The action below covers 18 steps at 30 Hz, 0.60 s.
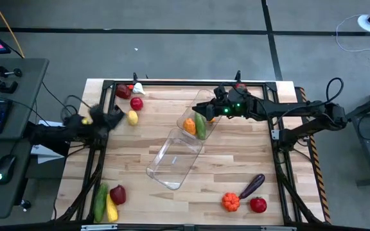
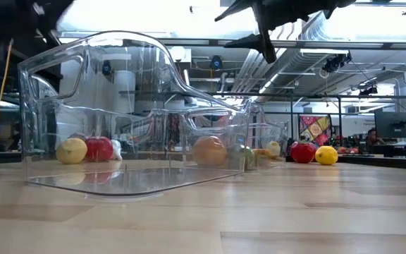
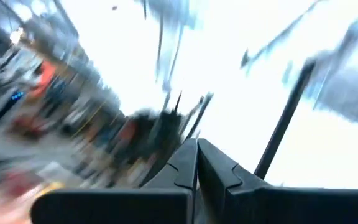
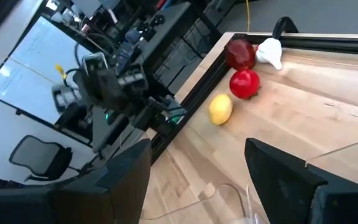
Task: Sort produce into baskets
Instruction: Put the white garlic into the top transparent bin
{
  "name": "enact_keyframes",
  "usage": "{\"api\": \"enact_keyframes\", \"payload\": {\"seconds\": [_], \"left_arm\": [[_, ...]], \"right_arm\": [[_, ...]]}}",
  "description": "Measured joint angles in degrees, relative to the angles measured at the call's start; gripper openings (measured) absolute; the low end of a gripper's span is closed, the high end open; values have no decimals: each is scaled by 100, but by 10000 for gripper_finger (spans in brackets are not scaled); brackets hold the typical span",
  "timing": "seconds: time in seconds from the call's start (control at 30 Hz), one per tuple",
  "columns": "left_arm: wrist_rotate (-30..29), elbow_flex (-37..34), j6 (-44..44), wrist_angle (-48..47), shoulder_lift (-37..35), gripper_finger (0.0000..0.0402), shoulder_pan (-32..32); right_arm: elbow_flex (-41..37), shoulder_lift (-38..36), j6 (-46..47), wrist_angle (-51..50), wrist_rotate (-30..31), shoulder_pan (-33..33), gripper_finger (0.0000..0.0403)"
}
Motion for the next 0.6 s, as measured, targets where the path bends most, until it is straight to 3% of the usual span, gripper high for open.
{"api": "enact_keyframes", "payload": {"seconds": [0.1,0.17,0.23,0.37,0.6], "left_arm": [[-1001,34,-578,1008,0,1,-1],[-1520,219,-637,930,57,1,1],[-1577,570,-767,448,261,2,1],[-1587,1583,-978,-1303,965,23,9],[-1712,4029,124,-5368,2535,102,794]], "right_arm": [[0,0,10,51,216,51,252],[0,0,146,188,390,57,252],[0,0,305,376,571,55,252],[0,0,410,659,958,-12,252],[0,0,717,849,1115,-267,252]]}}
